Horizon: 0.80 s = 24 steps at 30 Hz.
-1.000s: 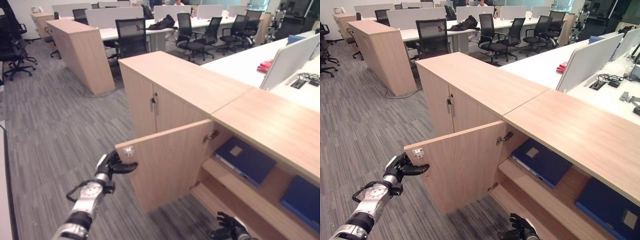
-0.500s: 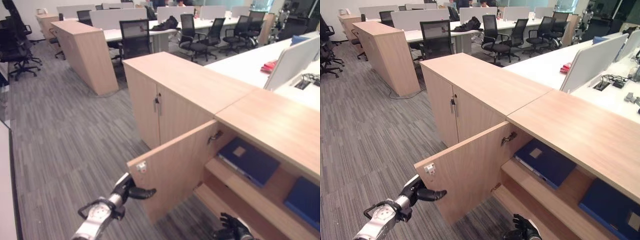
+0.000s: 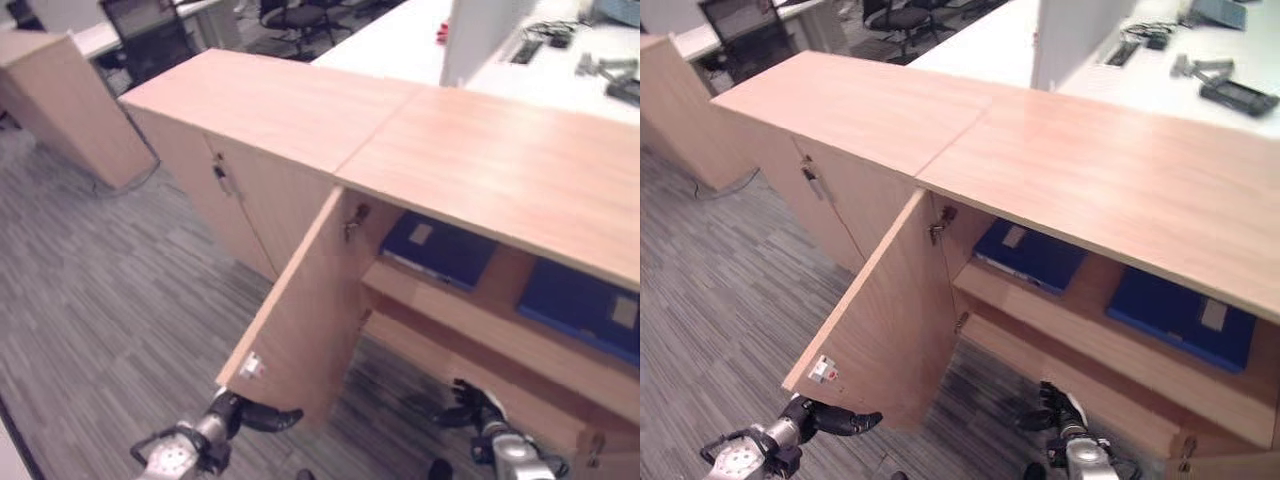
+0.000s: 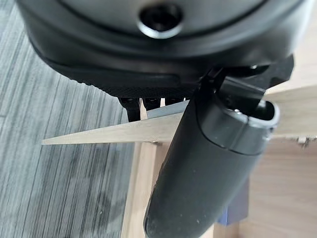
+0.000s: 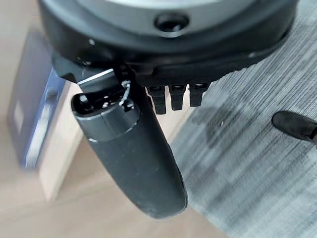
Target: Put the empty folder in the office cabinet
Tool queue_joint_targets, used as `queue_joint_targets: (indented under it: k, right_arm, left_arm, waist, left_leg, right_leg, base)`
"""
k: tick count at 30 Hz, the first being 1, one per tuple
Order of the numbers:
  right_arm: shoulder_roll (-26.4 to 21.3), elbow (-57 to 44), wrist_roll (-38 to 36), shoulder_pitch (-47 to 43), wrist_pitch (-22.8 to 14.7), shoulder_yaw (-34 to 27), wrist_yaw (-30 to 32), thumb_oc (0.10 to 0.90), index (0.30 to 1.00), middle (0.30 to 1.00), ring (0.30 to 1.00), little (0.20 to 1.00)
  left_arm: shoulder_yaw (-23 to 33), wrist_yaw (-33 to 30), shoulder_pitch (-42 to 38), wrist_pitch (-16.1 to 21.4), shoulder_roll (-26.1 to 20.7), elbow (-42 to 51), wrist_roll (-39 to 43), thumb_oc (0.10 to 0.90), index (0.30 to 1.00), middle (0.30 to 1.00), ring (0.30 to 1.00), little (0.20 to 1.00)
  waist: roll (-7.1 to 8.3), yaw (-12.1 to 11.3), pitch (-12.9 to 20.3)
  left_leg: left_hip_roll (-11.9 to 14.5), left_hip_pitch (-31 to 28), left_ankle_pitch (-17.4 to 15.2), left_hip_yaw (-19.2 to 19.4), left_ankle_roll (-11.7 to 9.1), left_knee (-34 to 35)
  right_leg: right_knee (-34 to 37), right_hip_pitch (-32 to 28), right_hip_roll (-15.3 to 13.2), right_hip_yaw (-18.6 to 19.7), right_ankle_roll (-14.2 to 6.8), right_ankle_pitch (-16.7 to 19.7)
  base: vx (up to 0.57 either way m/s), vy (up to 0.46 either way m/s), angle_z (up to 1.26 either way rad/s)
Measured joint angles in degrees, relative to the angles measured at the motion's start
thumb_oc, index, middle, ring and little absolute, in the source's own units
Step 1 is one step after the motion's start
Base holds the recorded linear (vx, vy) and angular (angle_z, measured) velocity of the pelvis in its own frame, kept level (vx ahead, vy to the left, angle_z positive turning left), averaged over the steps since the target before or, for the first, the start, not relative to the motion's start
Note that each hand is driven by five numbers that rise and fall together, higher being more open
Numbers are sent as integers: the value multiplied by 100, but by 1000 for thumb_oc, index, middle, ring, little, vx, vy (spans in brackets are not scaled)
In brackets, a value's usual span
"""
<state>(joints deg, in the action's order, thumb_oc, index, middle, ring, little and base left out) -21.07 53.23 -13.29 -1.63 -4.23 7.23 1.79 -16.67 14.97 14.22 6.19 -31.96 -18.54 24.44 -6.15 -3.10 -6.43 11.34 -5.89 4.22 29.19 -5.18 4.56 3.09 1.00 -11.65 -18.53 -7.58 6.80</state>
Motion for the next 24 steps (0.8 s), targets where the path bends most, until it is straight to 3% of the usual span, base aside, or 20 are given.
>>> queue_joint_targets:
  k: [3,4,6,7,8,11,12,13,14,15,16,17,18,19,20,22,24]
  right_arm:
    - [-18,129,-41,95,36,27,15,800,900,900,900,900]
    - [-13,141,-40,112,33,53,3,800,900,900,900,900]
    - [5,173,-40,183,37,99,-13,800,900,900,900,900]
    - [14,204,-40,210,47,99,-24,800,900,900,900,900]
    - [66,332,-41,225,62,105,-33,800,900,900,900,900]
    - [84,385,-38,299,79,108,-23,800,900,900,900,900]
    - [79,386,-39,257,78,200,-20,800,900,900,900,900]
    - [31,530,-39,86,56,325,-20,800,900,900,900,900]
    - [22,633,-40,-13,52,315,-23,800,900,900,900,900]
    - [9,693,-39,-138,52,305,-16,800,900,900,900,900]
    - [83,830,-39,-273,114,275,3,800,900,900,900,900]
    - [162,845,-39,-211,151,295,-34,800,900,900,900,900]
    - [229,853,-39,-142,147,307,-48,800,900,900,900,900]
    - [253,1116,-35,-297,101,280,-50,800,900,900,900,900]
    - [291,1187,-41,-472,69,276,1,800,900,900,900,900]
    - [268,1164,-40,-530,21,321,-20,800,900,900,900,900]
    - [204,1169,-39,-535,31,334,-33,800,900,900,900,900]
  left_arm:
    - [8,-73,38,-55,32,1,10,800,900,900,900,900]
    - [-3,-78,41,-90,39,0,10,800,900,900,900,900]
    - [5,-110,41,-143,87,-10,9,800,900,900,900,900]
    - [8,-127,42,-160,96,-23,9,800,900,900,900,900]
    - [18,-217,44,-191,102,-26,17,800,900,900,900,900]
    - [-8,-320,81,-221,127,-80,71,800,900,900,900,900]
    - [-1,-363,138,-222,128,-129,148,800,900,900,900,900]
    - [9,-493,259,-205,176,-133,256,800,900,900,900,900]
    - [9,-557,296,-197,187,-133,291,800,900,900,900,900]
    - [18,-582,307,-198,229,-136,352,800,900,900,900,900]
    - [29,-630,305,-202,244,-126,419,800,900,900,900,900]
    - [14,-650,287,-200,152,-105,465,800,900,900,900,900]
    - [-3,-644,280,-197,40,-65,466,800,900,900,900,900]
    - [-24,-644,179,-214,249,-223,469,800,900,900,900,900]
    - [-56,-669,78,-216,365,-300,470,800,900,900,900,900]
    - [-159,-652,-133,-215,432,-292,461,800,900,900,900,900]
    - [-242,-496,-271,-207,654,-194,452,800,900,900,900,900]
  waist:
    - [-61,152,34]
    - [11,198,-2]
    - [-58,293,39]
    - [-87,311,47]
    - [-100,312,42]
    - [-34,339,21]
    - [6,317,-5]
    - [52,156,-5]
    - [55,99,-7]
    - [-34,9,12]
    - [-39,-205,4]
    - [170,-169,31]
    - [488,-154,38]
    - [473,-182,16]
    - [541,-222,23]
    - [670,-240,-22]
    - [257,-175,31]
  left_leg:
    - [-4,-77,-60,87,-110,3]
    - [-19,-79,-96,142,-201,3]
    - [-7,-92,-100,260,-206,5]
    - [15,-97,-91,325,-214,6]
    - [78,-118,-44,441,-237,4]
    - [119,-148,-99,352,-303,-164]
    - [50,-120,-329,-45,-467,-426]
    - [-487,-22,-958,-1582,181,-890]
    - [-781,-11,-1172,-2260,505,-927]
    - [-879,-45,-1293,-2623,686,-697]
    - [-802,-140,-1309,-2451,478,-592]
    - [-936,-304,-1258,-2435,419,-516]
    - [-1175,-300,-1226,-2568,370,-623]
    - [-1237,-46,-1276,-2944,400,-1279]
    - [-1526,476,-1366,-3661,587,-1833]
    - [-1878,658,-1288,-4278,762,-1320]
    - [-1569,630,-1137,-4175,816,-563]
  right_leg:
    - [226,-38,29,128,-23,91]
    - [226,-1,29,185,-32,84]
    - [218,56,13,326,-40,81]
    - [152,68,42,383,-29,71]
    - [-364,348,41,430,59,-54]
    - [-439,454,184,717,126,-156]
    - [-426,492,280,1040,143,-196]
    - [-453,656,373,1569,154,-203]
    - [-445,715,388,1804,154,-203]
    - [-604,887,519,1764,164,-258]
    - [-2300,1513,709,1827,514,-775]
    - [-3402,1652,722,1759,589,-1381]
    - [-3167,1491,684,1819,700,-1576]
    - [-2684,1310,916,2139,610,-1413]
    - [-2001,1118,1003,2609,770,-1040]
    - [-1090,859,944,3054,727,-611]
    - [-587,641,1230,2943,498,-510]
  base:
    - [-22,-148,-19]
    - [-34,-186,-26]
    - [-38,-168,-22]
    - [-26,-193,-24]
    - [6,-175,-19]
    - [35,-153,-38]
    - [95,-209,-115]
    - [116,-213,-136]
    - [81,-94,-150]
    - [88,-67,-139]
    - [64,-51,-103]
    - [146,-82,-51]
    - [138,-71,-22]
    - [186,-126,-69]
    - [98,-98,-105]
    - [61,-53,-99]
    - [55,1,-118]
